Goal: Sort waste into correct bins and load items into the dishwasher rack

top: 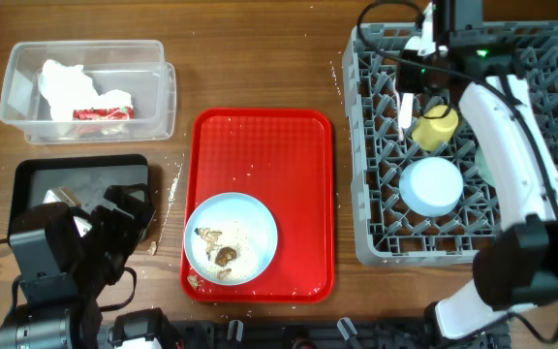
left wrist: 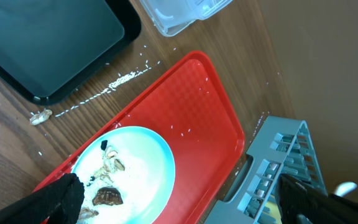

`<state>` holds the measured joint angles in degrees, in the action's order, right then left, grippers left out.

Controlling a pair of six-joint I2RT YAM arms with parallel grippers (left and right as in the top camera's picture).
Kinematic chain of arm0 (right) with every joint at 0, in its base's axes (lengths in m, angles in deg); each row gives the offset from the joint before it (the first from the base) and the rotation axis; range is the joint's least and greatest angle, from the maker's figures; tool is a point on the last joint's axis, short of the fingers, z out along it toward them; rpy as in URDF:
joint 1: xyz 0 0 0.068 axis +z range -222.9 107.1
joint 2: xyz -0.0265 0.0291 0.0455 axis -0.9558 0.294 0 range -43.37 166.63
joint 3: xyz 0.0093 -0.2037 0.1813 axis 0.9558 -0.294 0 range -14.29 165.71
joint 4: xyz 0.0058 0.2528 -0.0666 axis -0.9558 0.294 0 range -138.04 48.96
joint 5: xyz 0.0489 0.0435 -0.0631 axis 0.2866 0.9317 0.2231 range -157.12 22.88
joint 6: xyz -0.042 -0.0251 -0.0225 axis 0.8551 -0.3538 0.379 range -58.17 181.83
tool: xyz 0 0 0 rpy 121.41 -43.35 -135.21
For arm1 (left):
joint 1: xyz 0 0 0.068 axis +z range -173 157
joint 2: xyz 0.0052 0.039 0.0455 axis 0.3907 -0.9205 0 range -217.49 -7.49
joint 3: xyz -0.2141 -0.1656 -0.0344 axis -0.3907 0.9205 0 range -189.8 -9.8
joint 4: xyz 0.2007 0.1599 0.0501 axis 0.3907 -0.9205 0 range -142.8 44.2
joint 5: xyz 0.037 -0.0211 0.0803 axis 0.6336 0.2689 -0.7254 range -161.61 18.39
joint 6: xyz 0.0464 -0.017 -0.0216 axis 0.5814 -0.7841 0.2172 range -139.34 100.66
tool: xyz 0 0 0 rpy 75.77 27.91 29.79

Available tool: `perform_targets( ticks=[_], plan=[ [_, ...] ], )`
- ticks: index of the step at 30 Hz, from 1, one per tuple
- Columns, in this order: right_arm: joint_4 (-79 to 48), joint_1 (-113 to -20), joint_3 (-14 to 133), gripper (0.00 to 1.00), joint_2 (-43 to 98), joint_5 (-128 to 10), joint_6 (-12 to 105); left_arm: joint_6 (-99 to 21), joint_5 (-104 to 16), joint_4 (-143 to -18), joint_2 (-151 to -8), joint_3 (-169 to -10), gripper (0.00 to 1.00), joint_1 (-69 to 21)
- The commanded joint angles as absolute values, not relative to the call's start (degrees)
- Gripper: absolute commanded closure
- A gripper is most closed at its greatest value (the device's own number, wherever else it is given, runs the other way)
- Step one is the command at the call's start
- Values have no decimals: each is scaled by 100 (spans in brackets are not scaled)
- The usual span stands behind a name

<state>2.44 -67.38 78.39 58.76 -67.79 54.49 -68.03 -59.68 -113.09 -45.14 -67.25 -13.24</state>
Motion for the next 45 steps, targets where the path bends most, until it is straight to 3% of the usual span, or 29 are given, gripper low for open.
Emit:
perform_targets(
  ticks=[1, 5, 9, 15, 22, 23, 24, 33, 45],
  plan=[
    [61, -6736, 7743, 94, 6341, -6893, 5729, -6755, -5909, -11294, -4503, -6723, 0, -1313],
    [-14, -6736, 7743, 93, 6807, -6910, 5736, -6755, -5909, -11294, -4505, -6723, 0, -1313],
    [43, -6736, 7745, 83, 6940, -6932, 5734, -6755, -5909, -11294, -4505, -6723, 0, -1313],
    [478, -6736, 7828, 43, 6617, -6928, 5528, -6755, -5909, -11294, -4503, -6723, 0, -1313],
    [843, -6734, 7990, 37, 5382, -5837, 5266, -6755, -5909, -11294, -4503, -6723, 0, -1313],
    [832, -6734, 7990, 33, 5122, -5513, 5261, -6755, -5909, -11294, -4503, -6723, 0, -1313],
    [817, -6734, 7990, 1, 4982, -5395, 5264, -6755, -5909, -11294, -4503, -6723, 0, -1313],
    [939, -6736, 7986, 0, 4304, -6637, 5266, -6757, -5909, -11294, -4503, -6723, 0, -1313],
    [946, -6736, 7975, 0, 4331, -6626, 5279, -6755, -5909, -11294, -4503, -6723, 0, -1313]
  ],
)
